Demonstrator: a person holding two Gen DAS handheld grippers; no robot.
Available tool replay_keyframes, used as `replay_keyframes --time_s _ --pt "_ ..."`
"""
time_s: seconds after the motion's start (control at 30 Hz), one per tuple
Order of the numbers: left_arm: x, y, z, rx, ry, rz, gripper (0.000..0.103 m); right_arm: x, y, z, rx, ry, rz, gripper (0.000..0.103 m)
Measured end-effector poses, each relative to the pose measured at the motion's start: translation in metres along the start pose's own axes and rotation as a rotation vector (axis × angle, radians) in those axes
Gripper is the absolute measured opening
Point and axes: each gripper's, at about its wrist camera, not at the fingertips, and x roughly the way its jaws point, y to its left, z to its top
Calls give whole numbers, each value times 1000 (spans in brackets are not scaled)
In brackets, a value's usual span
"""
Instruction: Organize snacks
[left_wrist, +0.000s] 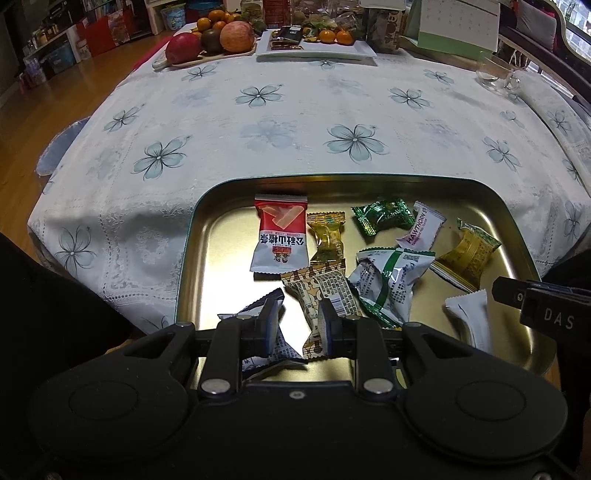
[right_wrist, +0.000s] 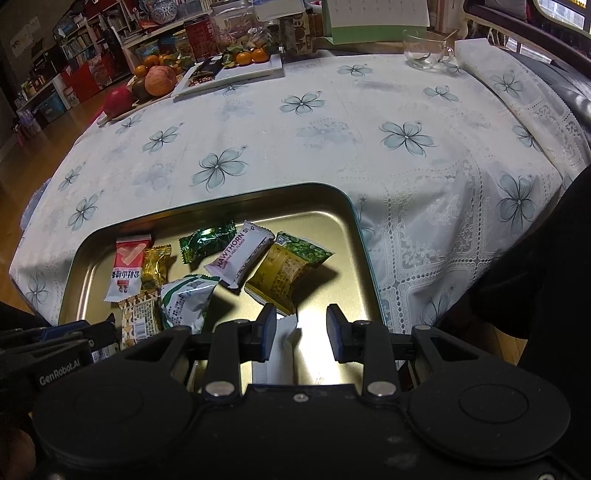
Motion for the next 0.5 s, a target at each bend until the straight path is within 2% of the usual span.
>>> replay_keyframes --time_s 0.5 --pt "1 0 0 -7 0 6 34 2 -1 0 5 6 1 32"
